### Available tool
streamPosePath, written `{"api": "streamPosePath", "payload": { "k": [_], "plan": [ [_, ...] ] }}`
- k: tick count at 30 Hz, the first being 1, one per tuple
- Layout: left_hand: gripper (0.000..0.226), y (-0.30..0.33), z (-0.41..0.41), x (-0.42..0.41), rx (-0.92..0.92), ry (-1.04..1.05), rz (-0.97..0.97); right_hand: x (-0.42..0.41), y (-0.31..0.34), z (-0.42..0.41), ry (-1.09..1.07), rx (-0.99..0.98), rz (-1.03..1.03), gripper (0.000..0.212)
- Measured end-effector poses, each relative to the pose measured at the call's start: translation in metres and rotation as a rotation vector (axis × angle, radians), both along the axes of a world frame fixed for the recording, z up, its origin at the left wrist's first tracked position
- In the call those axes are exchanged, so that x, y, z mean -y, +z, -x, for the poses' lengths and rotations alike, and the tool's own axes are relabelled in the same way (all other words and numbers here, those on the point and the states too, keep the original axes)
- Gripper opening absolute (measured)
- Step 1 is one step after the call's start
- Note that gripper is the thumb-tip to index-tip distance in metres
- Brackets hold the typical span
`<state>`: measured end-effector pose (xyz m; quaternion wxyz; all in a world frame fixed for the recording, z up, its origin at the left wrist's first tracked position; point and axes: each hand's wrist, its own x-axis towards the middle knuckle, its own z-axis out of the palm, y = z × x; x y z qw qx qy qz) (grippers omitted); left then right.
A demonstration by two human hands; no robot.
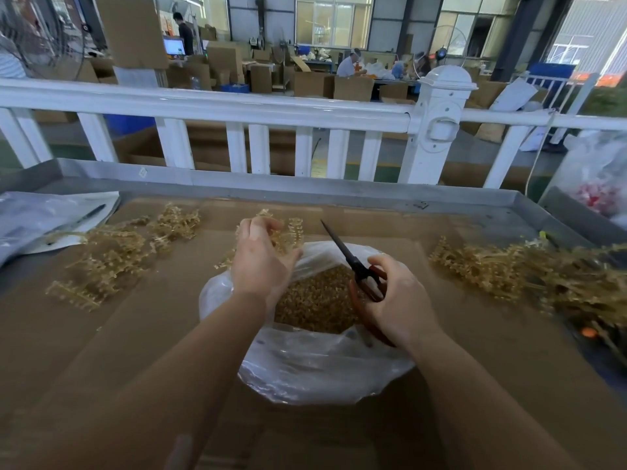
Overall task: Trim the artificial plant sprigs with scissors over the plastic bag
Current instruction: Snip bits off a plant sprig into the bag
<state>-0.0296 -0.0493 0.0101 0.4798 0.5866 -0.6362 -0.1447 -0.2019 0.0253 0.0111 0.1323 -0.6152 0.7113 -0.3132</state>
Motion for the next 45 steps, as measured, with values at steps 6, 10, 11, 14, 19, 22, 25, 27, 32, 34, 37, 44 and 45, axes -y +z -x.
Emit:
{"api": "streamPosePath", "payload": {
  "k": [6, 10, 11, 14, 19, 22, 25, 27, 32, 34, 37, 44, 45],
  "plan": [
    [0.035, -0.001, 0.004, -0.008, -0.153, -0.019, 0.014, -0.001, 0.003, -0.002, 0.051, 0.149, 0.099, 0.044],
    [0.037, 0.005, 0.008, -0.014, -0.419, -0.111, -0.048, 0.0, 0.006, -0.008, 0.092, 0.261, 0.089, 0.042],
    [0.035, 0.007, 0.01, -0.016, -0.487, -0.136, -0.048, -0.001, 0.008, -0.01, 0.095, 0.271, 0.089, 0.043],
    [0.034, 0.012, 0.014, -0.02, -0.615, -0.198, -0.024, -0.002, 0.009, -0.013, 0.095, 0.295, 0.113, 0.04],
    [0.044, 0.007, 0.017, -0.026, -0.744, -0.369, -0.111, -0.002, 0.007, -0.012, 0.096, 0.487, 0.118, 0.025],
    [0.036, 0.001, 0.019, -0.031, -0.749, -0.473, -0.194, 0.0, 0.007, -0.012, 0.103, 0.603, 0.08, 0.03],
    [0.033, -0.005, 0.019, -0.034, -0.738, -0.541, -0.278, 0.0, 0.007, -0.013, 0.112, 0.648, 0.087, 0.033],
    [0.035, -0.009, 0.019, -0.034, -0.738, -0.535, -0.322, 0.0, 0.007, -0.013, 0.107, 0.662, 0.092, 0.034],
    [0.025, -0.009, 0.017, -0.039, -0.741, -0.612, -0.395, -0.002, 0.005, -0.011, 0.132, 0.665, 0.1, 0.033],
    [0.021, -0.008, 0.015, -0.042, -0.738, -0.651, -0.413, -0.003, 0.006, -0.011, 0.149, 0.634, 0.112, 0.032],
    [0.026, -0.008, 0.017, -0.043, -0.687, -0.656, -0.419, -0.007, 0.008, -0.012, 0.171, 0.54, 0.137, 0.033],
    [0.025, -0.008, 0.015, -0.042, -0.97, -0.689, -0.607, -0.006, 0.009, -0.016, 0.196, 0.43, 0.135, 0.034],
    [0.035, -0.009, 0.013, -0.043, -1.013, -0.686, -0.612, -0.005, 0.008, -0.015, 0.186, 0.428, 0.138, 0.034]
  ]
}}
